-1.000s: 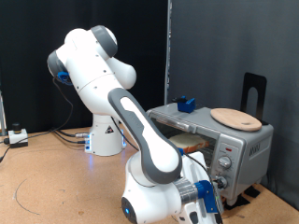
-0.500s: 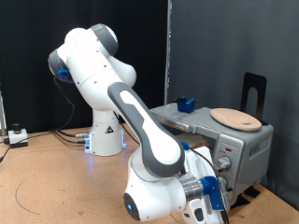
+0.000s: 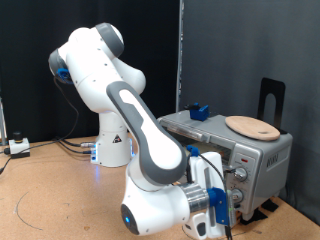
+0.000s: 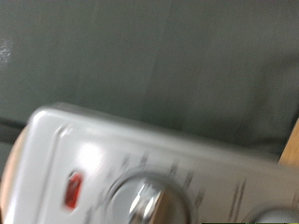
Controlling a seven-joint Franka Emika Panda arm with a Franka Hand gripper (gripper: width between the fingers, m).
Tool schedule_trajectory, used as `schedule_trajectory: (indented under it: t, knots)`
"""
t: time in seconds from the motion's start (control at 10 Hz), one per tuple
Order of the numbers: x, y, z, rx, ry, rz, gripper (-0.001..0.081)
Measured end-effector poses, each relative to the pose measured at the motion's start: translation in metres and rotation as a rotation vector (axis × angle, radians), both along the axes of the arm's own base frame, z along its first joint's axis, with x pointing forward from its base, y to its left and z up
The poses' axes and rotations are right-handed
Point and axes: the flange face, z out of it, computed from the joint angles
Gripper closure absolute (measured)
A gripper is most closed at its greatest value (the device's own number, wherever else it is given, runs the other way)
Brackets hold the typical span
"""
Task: Make a piece of toast with the oven
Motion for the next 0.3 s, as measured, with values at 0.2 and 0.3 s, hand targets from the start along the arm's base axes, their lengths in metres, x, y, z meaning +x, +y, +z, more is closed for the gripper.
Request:
schedule_trajectory:
  t: [0.2,0.3]
  knots:
    - [-0.007,-0.024,0.017,-0.023,0.120,0.082,-0.0001]
    - [-0.008,-0.037,0.028,-0.032,0.155,0.132,-0.0001]
